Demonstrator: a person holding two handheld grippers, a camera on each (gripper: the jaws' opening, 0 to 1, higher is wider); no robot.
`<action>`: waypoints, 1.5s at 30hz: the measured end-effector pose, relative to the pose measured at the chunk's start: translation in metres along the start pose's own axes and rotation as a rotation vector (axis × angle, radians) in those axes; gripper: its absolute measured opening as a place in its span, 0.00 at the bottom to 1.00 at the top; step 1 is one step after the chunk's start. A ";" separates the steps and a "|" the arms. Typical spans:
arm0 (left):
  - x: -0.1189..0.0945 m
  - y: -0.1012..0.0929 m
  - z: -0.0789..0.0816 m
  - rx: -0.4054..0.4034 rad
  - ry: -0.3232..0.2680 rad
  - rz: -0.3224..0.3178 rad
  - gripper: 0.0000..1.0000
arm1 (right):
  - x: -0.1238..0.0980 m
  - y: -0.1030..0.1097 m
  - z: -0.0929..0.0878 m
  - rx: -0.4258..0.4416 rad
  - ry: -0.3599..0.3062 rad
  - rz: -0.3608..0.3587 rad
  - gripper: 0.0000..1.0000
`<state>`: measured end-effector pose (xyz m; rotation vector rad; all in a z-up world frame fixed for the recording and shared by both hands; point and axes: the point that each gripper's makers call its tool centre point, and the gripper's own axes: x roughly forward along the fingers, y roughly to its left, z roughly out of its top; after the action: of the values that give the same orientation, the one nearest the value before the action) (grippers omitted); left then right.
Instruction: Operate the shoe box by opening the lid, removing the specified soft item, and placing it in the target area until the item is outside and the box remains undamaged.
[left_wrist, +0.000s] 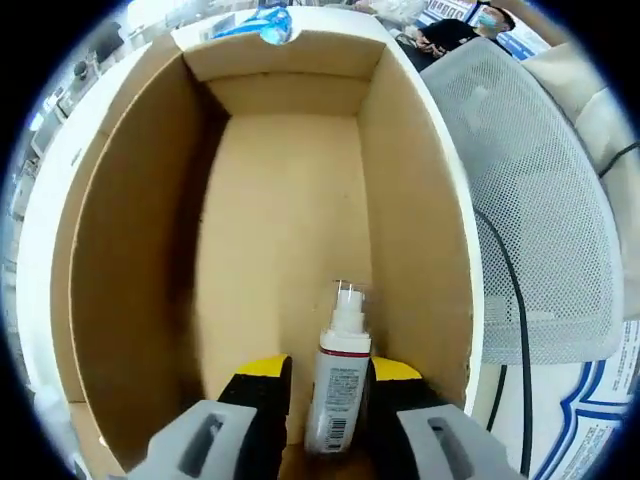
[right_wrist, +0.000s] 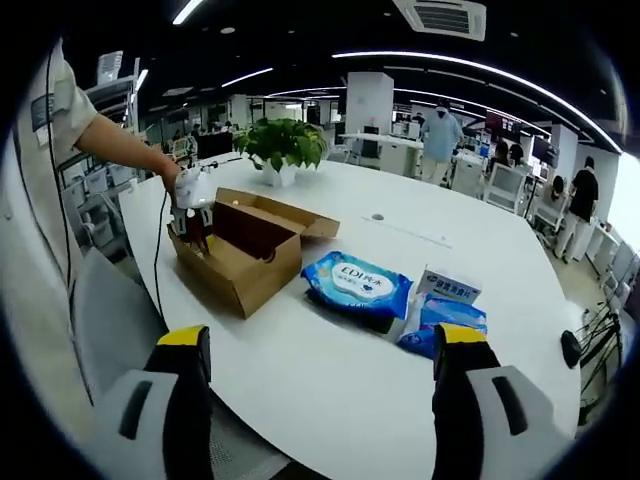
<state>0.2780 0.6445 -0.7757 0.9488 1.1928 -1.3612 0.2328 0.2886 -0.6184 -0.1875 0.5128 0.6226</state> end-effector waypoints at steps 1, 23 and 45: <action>0.000 -0.001 0.000 0.000 -0.002 0.000 0.27 | 0.001 0.001 0.000 0.000 0.000 0.002 0.87; -0.002 0.005 0.001 -0.050 -0.060 0.102 0.19 | 0.008 0.017 0.006 0.021 -0.029 0.042 0.84; -0.036 0.009 0.037 -0.108 -0.225 0.174 0.19 | 0.018 0.026 0.028 0.032 -0.099 0.093 0.78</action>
<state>0.2946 0.6162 -0.7356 0.7811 0.9802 -1.2170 0.2404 0.3274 -0.6041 -0.1024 0.4378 0.7108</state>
